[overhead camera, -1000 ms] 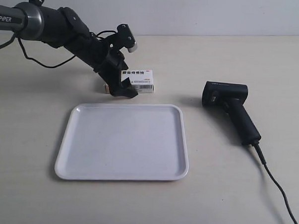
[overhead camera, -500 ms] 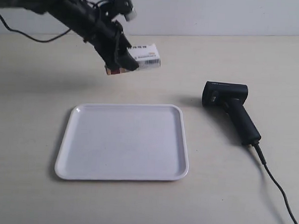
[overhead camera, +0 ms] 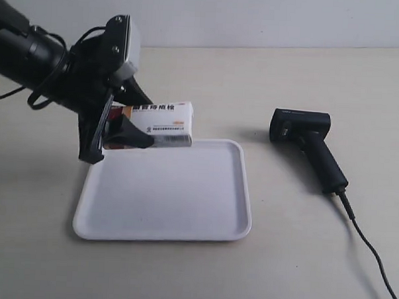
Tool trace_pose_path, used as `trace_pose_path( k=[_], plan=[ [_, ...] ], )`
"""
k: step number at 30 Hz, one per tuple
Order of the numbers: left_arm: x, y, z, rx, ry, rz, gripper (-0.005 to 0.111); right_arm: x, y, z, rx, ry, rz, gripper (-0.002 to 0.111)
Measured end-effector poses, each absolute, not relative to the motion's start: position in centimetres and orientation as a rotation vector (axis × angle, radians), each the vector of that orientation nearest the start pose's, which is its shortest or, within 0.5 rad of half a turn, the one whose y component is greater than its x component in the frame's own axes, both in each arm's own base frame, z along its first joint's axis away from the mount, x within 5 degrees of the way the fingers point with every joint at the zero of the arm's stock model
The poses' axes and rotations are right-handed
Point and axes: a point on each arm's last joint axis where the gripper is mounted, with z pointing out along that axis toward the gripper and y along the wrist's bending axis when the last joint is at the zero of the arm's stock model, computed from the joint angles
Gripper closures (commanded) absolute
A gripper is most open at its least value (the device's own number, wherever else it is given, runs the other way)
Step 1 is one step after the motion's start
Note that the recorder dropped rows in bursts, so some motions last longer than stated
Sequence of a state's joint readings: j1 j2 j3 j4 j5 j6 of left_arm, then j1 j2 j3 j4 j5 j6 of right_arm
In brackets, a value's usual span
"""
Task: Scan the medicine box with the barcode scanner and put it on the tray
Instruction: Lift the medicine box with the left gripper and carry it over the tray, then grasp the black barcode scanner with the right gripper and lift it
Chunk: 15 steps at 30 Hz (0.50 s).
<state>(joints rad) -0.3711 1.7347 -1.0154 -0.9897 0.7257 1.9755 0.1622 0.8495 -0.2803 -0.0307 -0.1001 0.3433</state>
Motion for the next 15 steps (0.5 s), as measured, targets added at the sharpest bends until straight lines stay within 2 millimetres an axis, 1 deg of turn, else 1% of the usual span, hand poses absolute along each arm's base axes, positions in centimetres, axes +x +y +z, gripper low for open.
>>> trace_pose_path(
  k=[1, 2, 3, 4, 5, 6, 8, 9, 11, 15],
  plan=[
    [29.1, -16.7, 19.4, 1.816, 1.646, -0.452, 0.105, 16.9, 3.3, 22.4, 0.116, 2.022, 0.320, 0.099],
    [28.9, -16.6, 19.1, 1.822, 1.641, -0.446, 0.105, 18.2, 4.2, 22.1, 0.077, 2.074, 0.331, 0.091],
    [28.7, -16.5, 18.8, 1.832, 1.637, -0.436, 0.105, 19.8, 5.3, 20.8, 0.035, 2.164, 0.326, 0.085],
    [28.7, -16.5, 18.6, 1.831, 1.637, -0.428, 0.105, 20.9, 6.2, 20.3, -0.006, 2.202, 0.327, 0.078],
    [28.7, -16.4, 18.5, 1.830, 1.637, -0.423, 0.105, 22.1, 7.1, 19.5, -0.045, 2.255, 0.317, 0.066],
    [28.7, -16.4, 18.5, 1.825, 1.640, -0.419, 0.105, 23.1, 7.8, 18.7, -0.079, 2.305, 0.302, 0.059],
    [28.8, -16.5, 18.6, 1.811, 1.641, -0.423, 0.105, 24.8, 8.6, 17.2, -0.112, 2.401, 0.272, 0.042],
    [28.8, -16.5, 18.6, 1.802, 1.643, -0.427, 0.105, 25.6, 9.0, 16.5, -0.126, 2.440, 0.256, 0.036],
    [28.8, -16.5, 18.6, 1.790, 1.648, -0.427, 0.105, 26.6, 9.5, 15.4, -0.142, 2.499, 0.237, 0.028],
    [29.0, -16.5, 18.6, 1.780, 1.650, -0.412, 0.105, 27.6, 10.8, 13.7, -0.222, 2.552, 0.217, 0.027]
  ],
)
